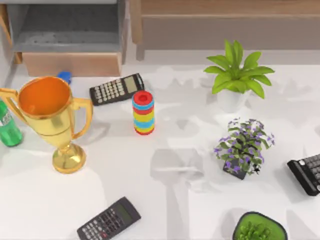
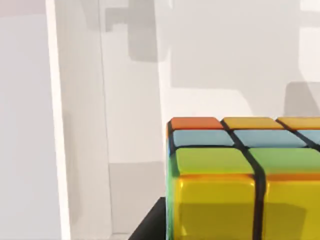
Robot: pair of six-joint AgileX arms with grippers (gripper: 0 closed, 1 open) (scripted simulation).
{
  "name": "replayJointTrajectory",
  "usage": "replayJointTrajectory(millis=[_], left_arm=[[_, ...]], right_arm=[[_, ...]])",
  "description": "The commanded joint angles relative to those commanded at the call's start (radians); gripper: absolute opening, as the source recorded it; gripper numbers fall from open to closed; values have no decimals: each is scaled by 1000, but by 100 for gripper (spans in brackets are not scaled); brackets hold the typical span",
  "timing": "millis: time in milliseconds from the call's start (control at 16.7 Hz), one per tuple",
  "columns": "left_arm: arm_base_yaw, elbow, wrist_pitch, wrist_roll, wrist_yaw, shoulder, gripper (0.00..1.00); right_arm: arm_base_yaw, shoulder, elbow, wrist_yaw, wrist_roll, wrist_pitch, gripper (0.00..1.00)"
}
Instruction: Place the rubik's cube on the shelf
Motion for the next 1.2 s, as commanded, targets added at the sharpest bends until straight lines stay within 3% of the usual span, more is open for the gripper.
replayJointTrajectory(millis=[360,720,960,1200], left_arm=[[-33,-66,93,-34,-15,190,0],[-30,-68,97,-33,-15,199,0],[-44,-118,57,-21,-48,103,0],[-188,-243,69,-2,-77,-121,0]], right_arm=[[0,0,0,0,0,0,100],[0,0,0,0,0,0,100],[0,0,0,0,0,0,100],[0,0,0,0,0,0,100]])
